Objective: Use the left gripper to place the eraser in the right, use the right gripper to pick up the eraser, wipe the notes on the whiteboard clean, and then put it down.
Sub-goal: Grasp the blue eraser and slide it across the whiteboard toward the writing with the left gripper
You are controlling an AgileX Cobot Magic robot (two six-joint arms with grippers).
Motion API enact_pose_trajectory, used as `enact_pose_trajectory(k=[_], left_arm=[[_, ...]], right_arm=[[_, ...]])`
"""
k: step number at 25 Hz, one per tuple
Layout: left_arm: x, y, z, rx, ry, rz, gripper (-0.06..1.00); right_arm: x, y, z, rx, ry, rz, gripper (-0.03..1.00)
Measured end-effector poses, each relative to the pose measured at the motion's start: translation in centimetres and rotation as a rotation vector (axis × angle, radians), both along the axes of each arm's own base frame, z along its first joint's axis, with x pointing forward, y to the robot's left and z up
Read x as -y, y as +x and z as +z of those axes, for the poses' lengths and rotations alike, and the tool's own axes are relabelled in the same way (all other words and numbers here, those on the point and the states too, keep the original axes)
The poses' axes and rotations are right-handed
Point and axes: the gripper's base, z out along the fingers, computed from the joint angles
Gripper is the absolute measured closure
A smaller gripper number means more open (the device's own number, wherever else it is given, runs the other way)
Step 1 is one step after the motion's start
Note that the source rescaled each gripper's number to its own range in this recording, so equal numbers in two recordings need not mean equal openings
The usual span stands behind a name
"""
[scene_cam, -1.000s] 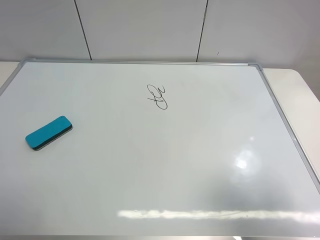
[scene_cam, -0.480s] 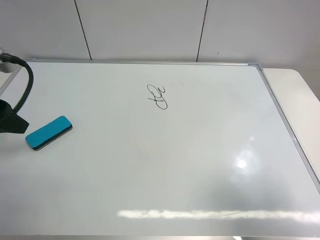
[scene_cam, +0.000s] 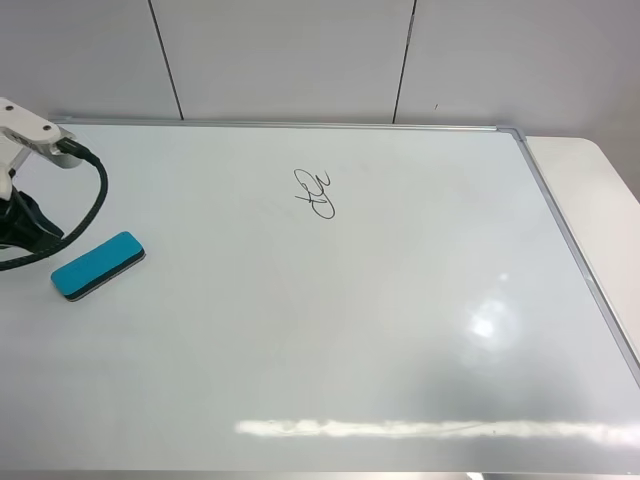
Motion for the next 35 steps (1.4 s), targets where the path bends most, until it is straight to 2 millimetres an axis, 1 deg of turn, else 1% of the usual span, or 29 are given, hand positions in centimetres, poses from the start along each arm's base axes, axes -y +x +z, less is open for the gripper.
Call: enact_pose_trajectory(k=[5, 9, 13, 20, 29, 35], left_arm=[[0.2, 1.4, -2.5, -0.039, 0.023, -0.024, 0.94], [0.9, 2.4, -4.0, -0.03, 0.039, -0.049, 0.94], [1.2, 2.8, -5.2, -0.046, 0.051, -0.069, 0.94], [1.1, 3.2, -6.3, -0.062, 0.077, -0.096, 0.94], [0.9, 3.5, -6.7, -0.04, 0.126, -0.139, 0.94], [0.8, 3.8, -7.7, -0.062, 0.156, -0.175, 0.94]], right_arm=[[0.0, 0.0, 0.0, 0.0, 0.0, 0.0, -0.03], [0.0, 0.0, 0.0, 0.0, 0.0, 0.0, -0.03], [0.0, 0.0, 0.0, 0.0, 0.0, 0.0, -0.03], [0.0, 0.0, 0.0, 0.0, 0.0, 0.0, -0.03], [0.0, 0.0, 0.0, 0.0, 0.0, 0.0, -0.03], [0.0, 0.0, 0.0, 0.0, 0.0, 0.0, -0.03]])
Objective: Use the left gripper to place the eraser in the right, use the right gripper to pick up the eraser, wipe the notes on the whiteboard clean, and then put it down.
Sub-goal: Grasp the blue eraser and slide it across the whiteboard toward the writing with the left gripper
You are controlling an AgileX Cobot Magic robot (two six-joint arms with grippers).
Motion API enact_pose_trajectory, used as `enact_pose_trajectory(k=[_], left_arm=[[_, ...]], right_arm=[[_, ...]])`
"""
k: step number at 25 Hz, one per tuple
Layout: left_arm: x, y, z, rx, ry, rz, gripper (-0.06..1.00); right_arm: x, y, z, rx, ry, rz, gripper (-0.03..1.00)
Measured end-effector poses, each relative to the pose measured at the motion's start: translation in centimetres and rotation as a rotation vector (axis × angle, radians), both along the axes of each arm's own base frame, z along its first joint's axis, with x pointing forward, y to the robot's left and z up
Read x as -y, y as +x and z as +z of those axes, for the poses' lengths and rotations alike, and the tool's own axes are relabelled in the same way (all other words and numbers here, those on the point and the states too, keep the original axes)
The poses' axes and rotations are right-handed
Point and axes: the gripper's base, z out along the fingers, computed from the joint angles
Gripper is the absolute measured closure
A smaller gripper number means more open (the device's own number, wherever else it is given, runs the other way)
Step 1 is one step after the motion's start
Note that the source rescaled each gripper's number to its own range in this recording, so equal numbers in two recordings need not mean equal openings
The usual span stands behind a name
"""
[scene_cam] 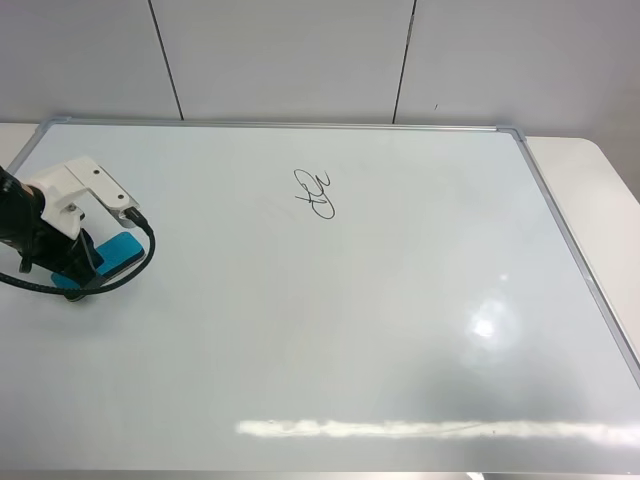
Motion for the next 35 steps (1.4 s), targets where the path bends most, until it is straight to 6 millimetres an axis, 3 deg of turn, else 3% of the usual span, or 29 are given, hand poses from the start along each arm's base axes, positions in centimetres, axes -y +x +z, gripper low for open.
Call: enact_pose_trajectory(k=[9, 15, 28, 35], left_arm=[[0.7, 0.2, -0.5, -0.017, -0.013, -0.002, 0.94], [3.5, 0.4, -0.5, 0.018, -0.086, 0.02, 0.94], [14.1, -2.2, -1.0, -0.012, -0.264, 0.03, 0.94], [20.7, -0.6, -1.4, -0.095, -0.323, 0.008, 0.94]], right_arm=[[0.0, 0.0, 0.0, 0.0, 0.0, 0.0, -0.03], [0.0, 0.0, 0.0, 0.0, 0.0, 0.0, -0.03], [0.0, 0.0, 0.0, 0.0, 0.0, 0.0, -0.03], [0.0, 0.0, 0.0, 0.0, 0.0, 0.0, -0.03]])
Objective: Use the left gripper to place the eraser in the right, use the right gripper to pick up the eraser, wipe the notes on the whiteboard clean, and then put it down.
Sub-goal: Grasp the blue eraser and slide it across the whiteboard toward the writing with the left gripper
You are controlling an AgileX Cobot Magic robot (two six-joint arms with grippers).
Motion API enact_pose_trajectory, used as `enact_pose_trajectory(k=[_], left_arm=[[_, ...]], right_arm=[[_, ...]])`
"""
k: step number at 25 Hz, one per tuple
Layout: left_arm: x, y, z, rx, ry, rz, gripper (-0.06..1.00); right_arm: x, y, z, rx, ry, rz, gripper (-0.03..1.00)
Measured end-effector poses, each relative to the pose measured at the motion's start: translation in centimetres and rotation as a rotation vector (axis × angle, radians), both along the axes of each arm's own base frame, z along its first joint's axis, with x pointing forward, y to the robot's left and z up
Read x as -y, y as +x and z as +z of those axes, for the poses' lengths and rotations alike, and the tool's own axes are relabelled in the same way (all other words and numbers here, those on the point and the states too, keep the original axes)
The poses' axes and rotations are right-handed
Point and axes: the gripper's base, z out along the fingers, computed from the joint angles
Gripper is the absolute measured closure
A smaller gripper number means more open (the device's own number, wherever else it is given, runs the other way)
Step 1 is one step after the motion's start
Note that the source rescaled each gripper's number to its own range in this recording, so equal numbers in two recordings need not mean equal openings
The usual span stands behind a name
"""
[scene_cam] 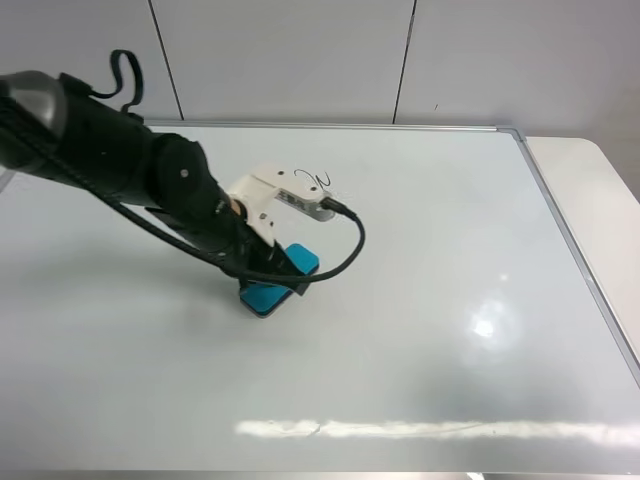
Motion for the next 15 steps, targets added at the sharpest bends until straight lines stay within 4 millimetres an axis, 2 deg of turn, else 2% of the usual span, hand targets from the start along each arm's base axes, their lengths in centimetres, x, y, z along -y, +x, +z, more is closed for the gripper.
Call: enact_pose_trajectory(k=[8, 15], left_arm=[[8.1, 1.8, 0.3, -0.044, -0.011, -0.083, 0.94], [12.9, 3.4, 0.9, -0.018, 0.082, -0.149, 0.94]], right_arm=[[0.0, 0.0, 0.0, 0.0, 0.0, 0.0, -0.03], [0.0, 0.0, 0.0, 0.0, 0.0, 0.0, -0.03]])
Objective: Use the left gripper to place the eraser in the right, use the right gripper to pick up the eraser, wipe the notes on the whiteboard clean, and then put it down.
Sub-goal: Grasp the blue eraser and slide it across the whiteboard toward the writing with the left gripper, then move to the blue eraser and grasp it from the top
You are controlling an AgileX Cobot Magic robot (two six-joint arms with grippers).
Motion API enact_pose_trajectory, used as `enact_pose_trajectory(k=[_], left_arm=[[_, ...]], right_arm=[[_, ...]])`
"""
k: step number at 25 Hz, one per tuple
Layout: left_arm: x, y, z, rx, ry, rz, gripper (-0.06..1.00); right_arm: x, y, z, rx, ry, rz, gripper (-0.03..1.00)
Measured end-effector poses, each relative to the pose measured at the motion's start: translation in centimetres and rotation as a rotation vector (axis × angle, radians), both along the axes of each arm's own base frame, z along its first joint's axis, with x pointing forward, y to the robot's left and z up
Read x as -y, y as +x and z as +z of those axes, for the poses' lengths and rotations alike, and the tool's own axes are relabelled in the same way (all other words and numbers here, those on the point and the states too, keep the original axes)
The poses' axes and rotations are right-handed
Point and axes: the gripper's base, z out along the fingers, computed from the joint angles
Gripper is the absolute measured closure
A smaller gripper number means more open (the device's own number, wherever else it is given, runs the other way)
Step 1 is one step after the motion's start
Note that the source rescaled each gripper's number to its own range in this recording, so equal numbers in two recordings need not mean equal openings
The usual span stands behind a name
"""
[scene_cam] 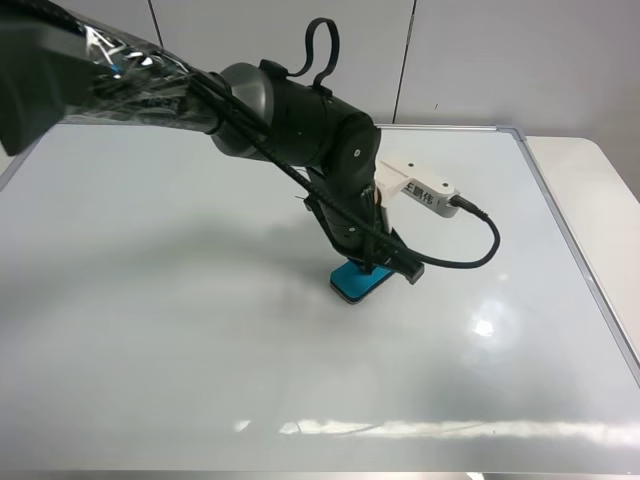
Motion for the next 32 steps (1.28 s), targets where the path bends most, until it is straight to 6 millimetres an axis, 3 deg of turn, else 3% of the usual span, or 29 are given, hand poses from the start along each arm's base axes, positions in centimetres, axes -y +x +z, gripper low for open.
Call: enact_pose_trajectory(k=[11, 19, 24, 27, 29, 31, 32], left_arm=[[4.1, 3.6, 0.5, 0.054, -0.04, -0.004, 0.94], [4.2, 3.7, 2.3, 0.015, 0.006, -0.005, 0.94], [4.0, 3.7, 4.8, -0.021, 0.076, -0.012, 0.92], [3.8, 3.9, 6.8, -0.004, 0.1, -0.014, 0.74], [3.6, 4.0, 8.5, 0.03, 0.098, -0.014, 0.48], [3.3, 4.1, 10.0, 0.072, 0.1, -0.011, 0.16], [3.2, 4.1, 10.7, 0.089, 0.099, -0.008, 0.07]], right_arm=[[0.0, 0.0, 0.0, 0.001, 0.0, 0.0, -0.03], [0.0, 0.0, 0.1, 0.006, 0.0, 0.0, -0.03], [0.0, 0.0, 0.1, 0.007, 0.0, 0.0, -0.03], [0.0, 0.0, 0.1, 0.007, 0.0, 0.0, -0.03], [0.0, 0.0, 0.1, 0.007, 0.0, 0.0, -0.03], [0.0, 0.0, 0.1, 0.007, 0.0, 0.0, -0.03], [0.0, 0.0, 0.1, 0.007, 0.0, 0.0, -0.03]])
